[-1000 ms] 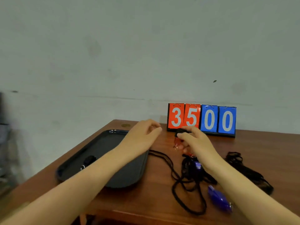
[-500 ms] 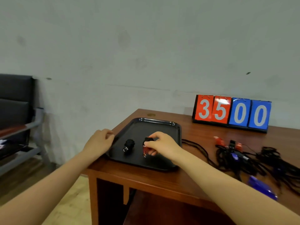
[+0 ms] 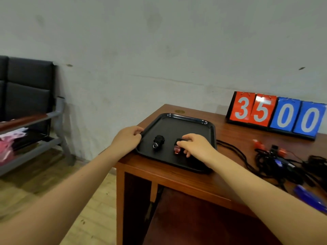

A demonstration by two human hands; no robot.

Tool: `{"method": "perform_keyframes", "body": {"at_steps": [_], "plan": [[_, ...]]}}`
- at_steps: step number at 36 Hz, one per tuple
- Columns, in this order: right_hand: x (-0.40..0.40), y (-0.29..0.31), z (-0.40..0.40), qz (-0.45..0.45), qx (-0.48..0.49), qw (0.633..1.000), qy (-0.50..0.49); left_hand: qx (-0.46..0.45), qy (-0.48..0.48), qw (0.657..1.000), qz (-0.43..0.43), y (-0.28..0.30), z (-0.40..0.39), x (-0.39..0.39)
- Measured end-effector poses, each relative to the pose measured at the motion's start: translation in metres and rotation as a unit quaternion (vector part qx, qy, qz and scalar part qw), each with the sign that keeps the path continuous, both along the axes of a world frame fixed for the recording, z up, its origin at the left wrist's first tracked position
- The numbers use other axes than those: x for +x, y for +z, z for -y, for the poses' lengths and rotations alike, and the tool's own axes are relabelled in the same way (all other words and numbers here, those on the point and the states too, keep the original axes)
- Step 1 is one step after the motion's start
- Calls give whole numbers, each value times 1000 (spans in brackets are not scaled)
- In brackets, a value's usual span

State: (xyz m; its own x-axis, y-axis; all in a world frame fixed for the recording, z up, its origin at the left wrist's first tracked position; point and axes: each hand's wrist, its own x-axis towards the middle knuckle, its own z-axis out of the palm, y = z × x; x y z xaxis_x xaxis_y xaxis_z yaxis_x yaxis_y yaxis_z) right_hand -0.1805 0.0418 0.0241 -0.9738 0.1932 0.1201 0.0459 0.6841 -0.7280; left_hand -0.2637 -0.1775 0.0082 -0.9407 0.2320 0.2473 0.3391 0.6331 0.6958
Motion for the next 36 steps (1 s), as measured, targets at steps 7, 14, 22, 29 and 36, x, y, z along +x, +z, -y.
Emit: {"method": "perform_keyframes", "body": {"at_steps": [7, 14, 22, 29, 36], "plan": [[8, 5, -4, -31, 45, 998, 10, -35, 40, 995, -80, -3, -3, 4], [32, 21, -37, -64, 69, 995, -16, -65, 58, 979, -186, 14, -21, 24], [95, 40, -111, -117, 56, 990, -49, -28, -123, 968, -216, 48, -120, 85], [155, 29, -179, -126, 2, 984, -122, -21, -285, 952, -111, 32, -215, 143], [210, -4, -225, -113, 46, 983, -140, -19, -361, 923, -129, 2, -276, 179]]}}
